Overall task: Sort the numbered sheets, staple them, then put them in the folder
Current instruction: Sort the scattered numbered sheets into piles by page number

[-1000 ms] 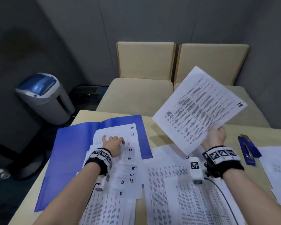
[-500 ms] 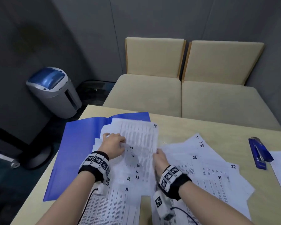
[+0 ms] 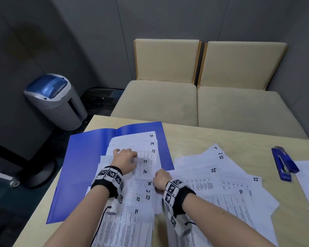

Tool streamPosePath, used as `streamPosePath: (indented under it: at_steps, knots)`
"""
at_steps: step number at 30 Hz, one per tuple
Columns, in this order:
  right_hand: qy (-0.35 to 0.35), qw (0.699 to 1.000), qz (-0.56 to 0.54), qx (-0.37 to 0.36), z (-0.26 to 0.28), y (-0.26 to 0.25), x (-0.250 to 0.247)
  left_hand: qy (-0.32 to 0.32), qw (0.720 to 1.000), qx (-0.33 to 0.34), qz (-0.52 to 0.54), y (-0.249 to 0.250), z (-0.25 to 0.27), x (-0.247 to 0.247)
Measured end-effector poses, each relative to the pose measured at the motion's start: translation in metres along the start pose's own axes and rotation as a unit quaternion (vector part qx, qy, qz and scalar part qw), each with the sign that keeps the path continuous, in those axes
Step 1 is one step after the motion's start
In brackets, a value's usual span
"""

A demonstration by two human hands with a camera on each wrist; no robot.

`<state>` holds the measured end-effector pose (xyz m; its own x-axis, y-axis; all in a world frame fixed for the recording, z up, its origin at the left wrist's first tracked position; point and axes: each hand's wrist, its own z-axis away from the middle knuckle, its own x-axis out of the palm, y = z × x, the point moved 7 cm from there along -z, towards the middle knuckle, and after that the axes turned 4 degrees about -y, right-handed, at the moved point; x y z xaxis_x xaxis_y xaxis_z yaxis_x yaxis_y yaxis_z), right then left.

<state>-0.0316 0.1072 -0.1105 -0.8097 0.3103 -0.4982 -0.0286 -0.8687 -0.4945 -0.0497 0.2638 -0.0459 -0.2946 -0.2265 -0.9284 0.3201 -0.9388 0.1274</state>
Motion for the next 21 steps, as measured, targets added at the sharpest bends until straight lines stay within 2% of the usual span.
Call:
streamPosePath:
  at_steps: [3,6,9,11,14,17,19,21]
  knots:
    - [0.010,0.999,0.036,-0.011,0.001,-0.007,-0.003,0.001,1.000,-0.020,-0.003,-0.001,-0.005,0.006]
    - [0.042,0.998,0.011,-0.051,0.013,-0.001,-0.026,0.055,0.998,-0.026,0.001,0.007,-0.011,0.006]
    - [0.082,0.990,-0.073,-0.093,0.031,0.033,-0.062,0.108,0.993,0.039,0.034,0.043,-0.013,0.001]
    - [0.121,0.982,-0.114,-0.092,0.044,0.073,-0.090,0.093,0.989,0.100,0.058,0.081,-0.013,0.005]
    - [0.225,0.963,-0.144,-0.044,0.070,0.152,-0.134,0.014,0.981,0.168,0.097,0.135,-0.010,0.026]
    - [0.314,0.934,-0.164,0.050,0.105,0.234,-0.159,-0.059,0.978,0.184,0.075,0.170,-0.008,0.055]
    - [0.337,0.919,-0.178,0.104,0.127,0.275,-0.161,-0.066,0.983,0.174,0.007,0.180,-0.008,0.069]
    - [0.325,0.914,-0.209,0.122,0.141,0.299,-0.152,-0.051,0.986,0.155,-0.019,0.184,-0.009,0.073]
